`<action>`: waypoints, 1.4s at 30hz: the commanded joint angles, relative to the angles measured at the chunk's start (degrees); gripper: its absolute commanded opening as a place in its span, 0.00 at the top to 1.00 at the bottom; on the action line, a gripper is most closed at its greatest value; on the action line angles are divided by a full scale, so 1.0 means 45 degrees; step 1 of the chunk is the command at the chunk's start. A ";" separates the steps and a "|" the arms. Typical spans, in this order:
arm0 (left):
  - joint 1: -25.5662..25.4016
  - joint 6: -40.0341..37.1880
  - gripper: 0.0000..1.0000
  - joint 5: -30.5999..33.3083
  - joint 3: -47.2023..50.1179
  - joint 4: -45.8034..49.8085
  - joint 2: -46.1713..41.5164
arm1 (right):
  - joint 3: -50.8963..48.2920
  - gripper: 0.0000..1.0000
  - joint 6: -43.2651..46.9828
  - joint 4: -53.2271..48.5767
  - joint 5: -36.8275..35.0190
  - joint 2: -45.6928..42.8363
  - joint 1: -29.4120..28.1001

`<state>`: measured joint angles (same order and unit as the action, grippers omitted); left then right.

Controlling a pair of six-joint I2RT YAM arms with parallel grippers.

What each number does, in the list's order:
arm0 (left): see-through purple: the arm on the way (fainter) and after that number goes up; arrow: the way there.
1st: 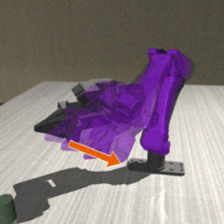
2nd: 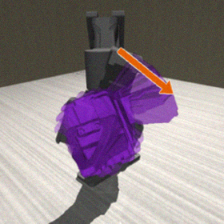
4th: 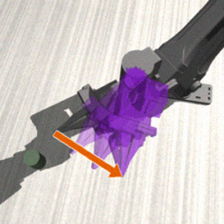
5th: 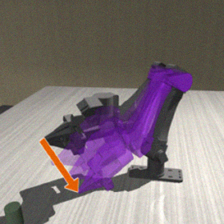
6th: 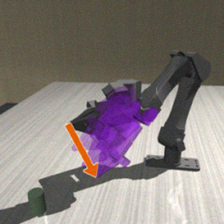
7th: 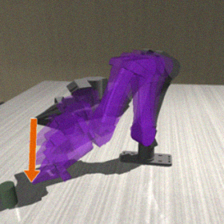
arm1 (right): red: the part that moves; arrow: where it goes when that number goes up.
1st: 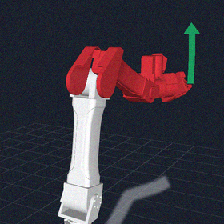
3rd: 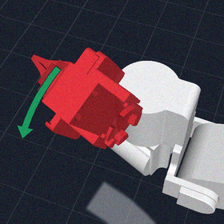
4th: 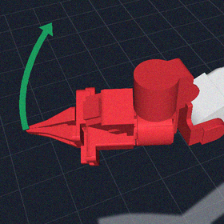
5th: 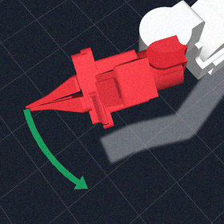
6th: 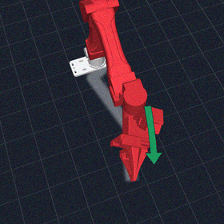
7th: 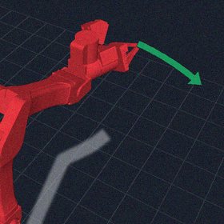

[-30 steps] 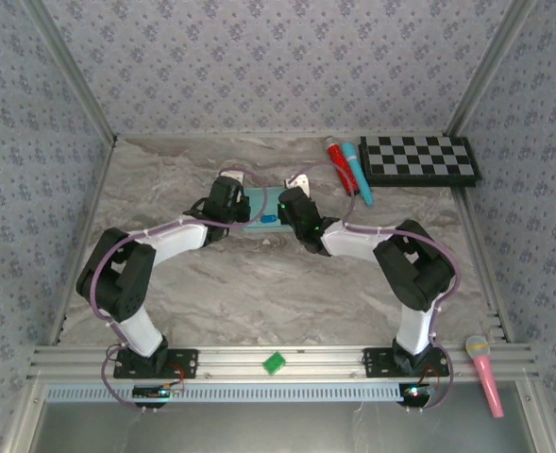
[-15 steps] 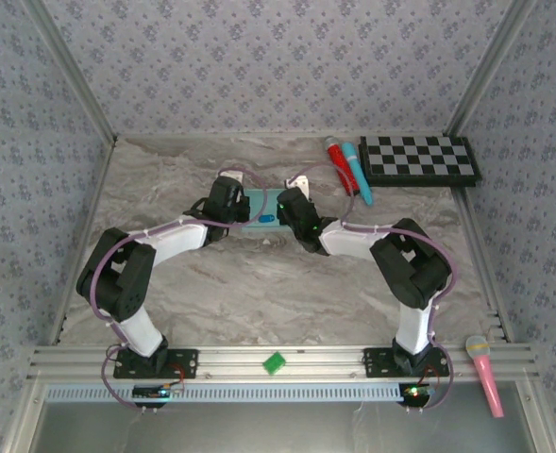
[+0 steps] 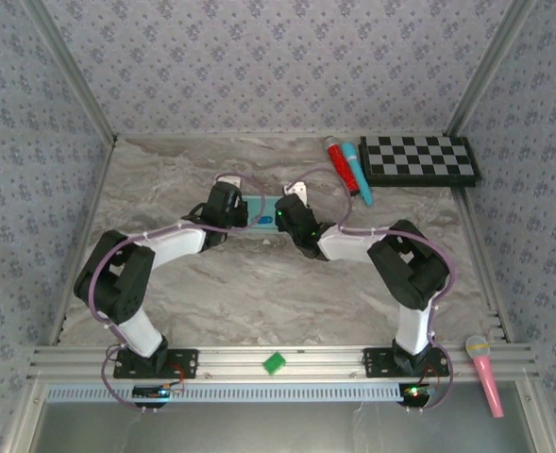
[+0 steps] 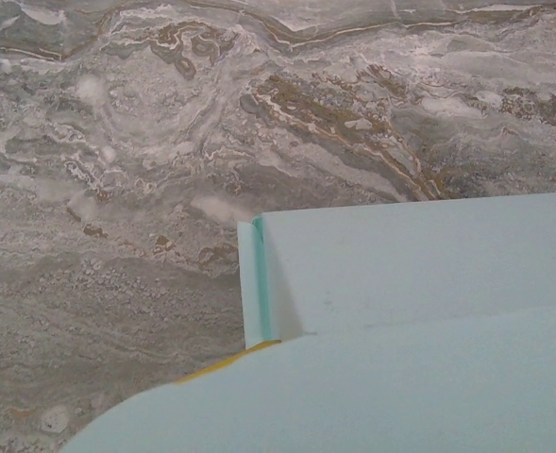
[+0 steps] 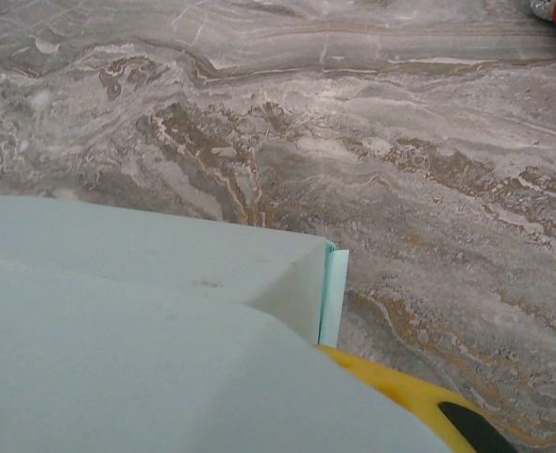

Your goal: Fold the paper box

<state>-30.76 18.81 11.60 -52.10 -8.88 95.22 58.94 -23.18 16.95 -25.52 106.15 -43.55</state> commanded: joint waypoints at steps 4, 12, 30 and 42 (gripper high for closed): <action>-0.0112 0.0295 0.90 -0.0302 0.0382 0.0237 -0.0417 | -0.0455 0.79 -0.0367 0.0080 -0.0163 0.0065 -0.0254; -0.0132 0.0371 0.90 -0.0186 0.0887 0.0266 -0.0618 | -0.0822 0.77 -0.0544 0.0064 -0.0344 0.0025 -0.0449; -0.0219 0.0332 0.87 -0.0075 0.1100 0.0412 -0.0711 | -0.1197 0.64 -0.0455 -0.0073 -0.0444 -0.0531 -0.0632; -0.0251 0.0332 0.87 -0.0068 0.1060 0.0451 -0.0708 | -0.1320 0.58 -0.0342 -0.0418 -0.0086 -0.0912 -0.0651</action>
<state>-31.31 19.64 11.38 -47.27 -7.51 93.08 54.02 -25.02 16.69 -26.02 103.79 -45.95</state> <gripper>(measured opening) 0.132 0.413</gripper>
